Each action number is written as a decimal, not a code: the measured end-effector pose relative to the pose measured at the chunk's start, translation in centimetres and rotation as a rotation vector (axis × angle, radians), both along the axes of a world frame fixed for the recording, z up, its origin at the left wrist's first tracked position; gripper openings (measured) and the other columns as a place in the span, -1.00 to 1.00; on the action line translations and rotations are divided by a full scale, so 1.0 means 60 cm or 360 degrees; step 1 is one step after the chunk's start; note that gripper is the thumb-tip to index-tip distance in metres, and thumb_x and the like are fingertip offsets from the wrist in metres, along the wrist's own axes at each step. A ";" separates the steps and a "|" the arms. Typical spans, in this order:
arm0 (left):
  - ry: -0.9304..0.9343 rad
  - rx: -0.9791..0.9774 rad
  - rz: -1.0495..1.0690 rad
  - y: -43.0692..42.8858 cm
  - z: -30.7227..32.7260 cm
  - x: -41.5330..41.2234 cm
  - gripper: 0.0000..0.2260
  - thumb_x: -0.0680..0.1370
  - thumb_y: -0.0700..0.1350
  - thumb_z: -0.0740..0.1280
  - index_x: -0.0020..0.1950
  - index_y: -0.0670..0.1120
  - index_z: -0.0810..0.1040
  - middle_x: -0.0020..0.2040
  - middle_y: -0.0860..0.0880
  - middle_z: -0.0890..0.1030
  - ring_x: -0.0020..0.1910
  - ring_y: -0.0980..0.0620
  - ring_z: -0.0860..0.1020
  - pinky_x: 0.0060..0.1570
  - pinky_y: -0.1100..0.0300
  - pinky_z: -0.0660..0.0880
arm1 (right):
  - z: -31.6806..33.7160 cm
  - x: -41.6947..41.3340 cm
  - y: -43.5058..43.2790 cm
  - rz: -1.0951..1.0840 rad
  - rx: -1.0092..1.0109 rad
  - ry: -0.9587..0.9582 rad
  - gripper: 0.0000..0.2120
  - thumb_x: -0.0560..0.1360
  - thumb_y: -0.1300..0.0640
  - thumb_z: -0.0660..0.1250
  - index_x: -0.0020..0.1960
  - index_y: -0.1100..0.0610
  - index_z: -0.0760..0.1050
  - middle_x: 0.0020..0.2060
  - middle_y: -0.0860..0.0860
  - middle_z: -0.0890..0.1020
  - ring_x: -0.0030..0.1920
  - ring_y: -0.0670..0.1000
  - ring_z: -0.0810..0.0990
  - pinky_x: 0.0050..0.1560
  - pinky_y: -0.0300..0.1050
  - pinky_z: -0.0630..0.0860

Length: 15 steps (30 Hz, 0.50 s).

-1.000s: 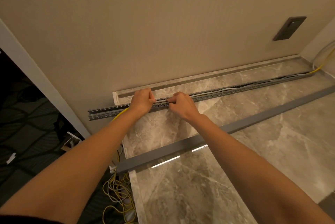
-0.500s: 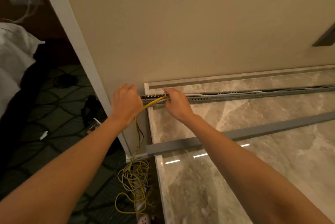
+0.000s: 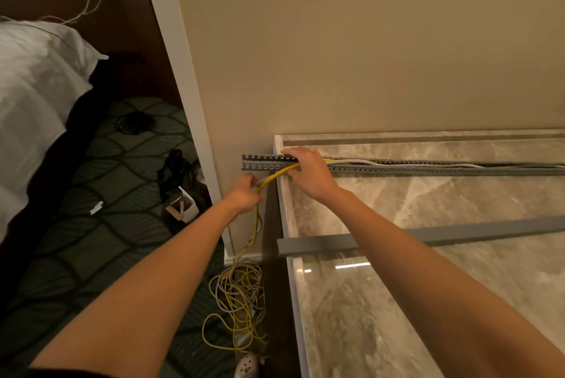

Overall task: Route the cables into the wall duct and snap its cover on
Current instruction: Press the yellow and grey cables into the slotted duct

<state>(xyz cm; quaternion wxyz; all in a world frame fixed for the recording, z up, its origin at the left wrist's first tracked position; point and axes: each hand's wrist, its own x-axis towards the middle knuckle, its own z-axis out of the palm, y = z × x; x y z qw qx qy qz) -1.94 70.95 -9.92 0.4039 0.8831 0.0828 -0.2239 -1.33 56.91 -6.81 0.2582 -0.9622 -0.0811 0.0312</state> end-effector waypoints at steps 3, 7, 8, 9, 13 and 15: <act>-0.0162 -0.0005 -0.0026 0.010 -0.012 -0.001 -0.76 0.58 -0.22 0.26 0.24 -0.26 0.44 0.07 -0.16 0.48 0.01 -0.01 0.42 -0.12 0.23 0.39 | -0.003 0.003 -0.002 -0.0029 0.0032 -0.0041 -0.65 0.45 0.36 0.29 0.22 0.18 0.50 0.20 0.14 0.58 0.23 0.18 0.47 0.32 0.08 0.34; -0.0478 0.0091 -0.0192 0.036 -0.020 -0.003 -0.86 0.59 -0.20 0.22 -0.16 -0.08 0.39 -0.23 -0.02 0.40 -0.31 0.10 0.37 -0.36 0.31 0.28 | -0.011 0.008 0.004 -0.0055 -0.0005 -0.0122 -0.75 0.44 0.30 0.33 0.11 0.18 0.55 0.07 0.13 0.66 0.10 0.18 0.56 0.19 0.08 0.43; -0.0538 0.0104 -0.0224 0.041 -0.024 -0.003 -0.77 0.59 -0.21 0.22 -0.25 -0.02 0.33 -0.30 0.01 0.37 -0.37 0.13 0.33 -0.37 0.28 0.27 | -0.012 0.008 0.004 -0.0041 -0.0009 -0.0137 -0.77 0.45 0.29 0.33 0.10 0.19 0.55 0.05 0.13 0.66 0.08 0.18 0.57 0.16 0.06 0.45; -0.0585 0.0091 -0.0216 0.044 -0.026 -0.004 -0.70 0.58 -0.23 0.23 -0.32 0.02 0.28 -0.36 0.03 0.35 -0.41 0.14 0.31 -0.38 0.26 0.27 | -0.012 0.008 0.003 -0.0028 -0.0012 -0.0147 -0.78 0.45 0.29 0.33 0.09 0.19 0.55 0.03 0.13 0.67 0.06 0.17 0.57 0.12 0.03 0.43; -0.0737 0.0029 -0.0121 0.061 -0.001 -0.006 -0.68 0.48 -0.29 0.35 -0.32 0.05 0.32 -0.42 0.06 0.41 -0.45 0.18 0.37 -0.44 0.44 0.35 | -0.011 0.010 0.002 -0.0053 0.0042 -0.0129 -0.81 0.47 0.29 0.32 0.07 0.17 0.57 -0.05 0.14 0.68 0.00 0.14 0.58 -0.08 -0.13 0.38; -0.0821 -0.0001 -0.0176 0.073 0.018 -0.002 -0.76 0.44 -0.31 0.37 -0.23 -0.03 0.39 -0.40 0.06 0.45 -0.44 0.20 0.40 -0.45 0.47 0.40 | -0.006 0.011 0.003 -0.0081 0.0047 -0.0112 -0.81 0.47 0.26 0.33 0.07 0.16 0.58 -0.08 0.14 0.68 -0.02 0.14 0.58 -0.09 -0.09 0.41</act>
